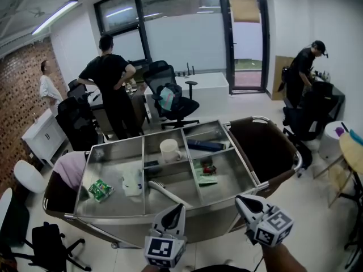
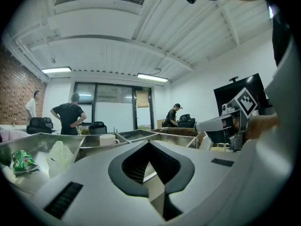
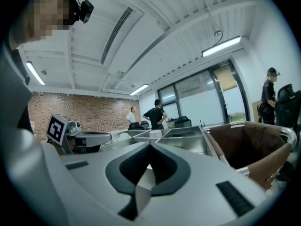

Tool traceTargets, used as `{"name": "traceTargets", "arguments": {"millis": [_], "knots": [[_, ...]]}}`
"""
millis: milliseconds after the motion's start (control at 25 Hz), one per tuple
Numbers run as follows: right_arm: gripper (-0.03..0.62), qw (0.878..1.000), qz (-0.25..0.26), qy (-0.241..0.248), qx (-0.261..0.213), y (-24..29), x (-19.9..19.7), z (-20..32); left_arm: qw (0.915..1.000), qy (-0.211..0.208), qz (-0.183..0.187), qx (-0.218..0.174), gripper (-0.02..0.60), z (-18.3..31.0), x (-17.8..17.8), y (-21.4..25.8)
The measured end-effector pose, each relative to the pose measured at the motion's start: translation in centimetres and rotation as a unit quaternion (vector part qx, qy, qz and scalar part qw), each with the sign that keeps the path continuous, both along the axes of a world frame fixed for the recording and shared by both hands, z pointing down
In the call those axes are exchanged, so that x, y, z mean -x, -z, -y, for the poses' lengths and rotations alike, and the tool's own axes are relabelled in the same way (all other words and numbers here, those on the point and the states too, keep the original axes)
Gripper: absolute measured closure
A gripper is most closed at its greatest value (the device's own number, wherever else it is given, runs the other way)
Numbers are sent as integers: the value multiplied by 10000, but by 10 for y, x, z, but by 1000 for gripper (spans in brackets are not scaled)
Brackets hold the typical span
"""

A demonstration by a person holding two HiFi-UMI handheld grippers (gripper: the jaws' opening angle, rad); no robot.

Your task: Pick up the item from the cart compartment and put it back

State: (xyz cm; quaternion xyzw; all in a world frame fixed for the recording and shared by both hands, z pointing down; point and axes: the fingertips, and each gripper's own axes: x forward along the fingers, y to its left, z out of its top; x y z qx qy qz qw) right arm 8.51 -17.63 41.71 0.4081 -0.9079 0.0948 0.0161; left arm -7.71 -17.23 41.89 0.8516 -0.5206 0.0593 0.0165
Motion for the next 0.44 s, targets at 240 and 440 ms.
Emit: {"name": "traceTargets", "arguments": {"millis": [240,440], "knots": [[586,10000,-68,16,-1,0,1,-2,10000,-24,35,-37,581,-1,0,1],[586,10000,-69,45,18,-1,3,-2,9999,-55,41,-87,581,0,0,-1]]}}
